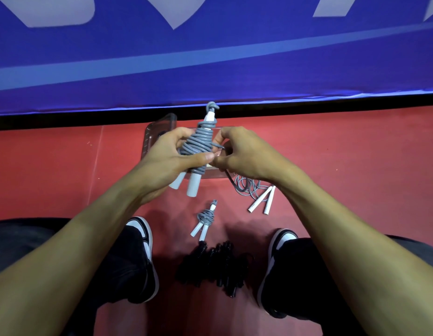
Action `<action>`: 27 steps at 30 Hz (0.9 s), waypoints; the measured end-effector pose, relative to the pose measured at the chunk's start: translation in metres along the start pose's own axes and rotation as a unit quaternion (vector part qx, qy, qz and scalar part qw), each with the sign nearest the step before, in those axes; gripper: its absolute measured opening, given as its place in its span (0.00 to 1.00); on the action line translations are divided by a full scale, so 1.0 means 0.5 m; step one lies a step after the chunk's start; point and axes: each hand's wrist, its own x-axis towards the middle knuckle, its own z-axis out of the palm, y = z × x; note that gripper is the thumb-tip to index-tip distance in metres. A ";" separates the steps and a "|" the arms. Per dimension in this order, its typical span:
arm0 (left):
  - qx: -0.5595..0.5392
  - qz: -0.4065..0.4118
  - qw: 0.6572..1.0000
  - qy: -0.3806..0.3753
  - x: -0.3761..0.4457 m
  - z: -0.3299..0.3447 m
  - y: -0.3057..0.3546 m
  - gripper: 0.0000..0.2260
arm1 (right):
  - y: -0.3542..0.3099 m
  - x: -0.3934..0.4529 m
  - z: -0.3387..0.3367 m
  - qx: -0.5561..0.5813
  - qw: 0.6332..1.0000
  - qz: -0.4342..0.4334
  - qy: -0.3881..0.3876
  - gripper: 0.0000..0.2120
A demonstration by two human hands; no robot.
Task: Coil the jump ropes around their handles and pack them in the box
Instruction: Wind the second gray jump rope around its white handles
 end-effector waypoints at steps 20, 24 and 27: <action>-0.040 -0.039 0.998 0.004 0.007 -0.001 -0.003 0.16 | 0.002 0.007 -0.001 -0.051 0.998 -0.009 0.038 0.11; 0.051 -0.010 0.999 -0.013 0.000 -0.002 -0.003 0.13 | 0.004 0.005 0.000 -0.068 0.997 -0.014 0.040 0.10; 0.080 0.005 0.997 0.013 0.000 -0.003 -0.004 0.14 | 0.003 0.004 0.003 -0.065 0.997 -0.025 0.039 0.10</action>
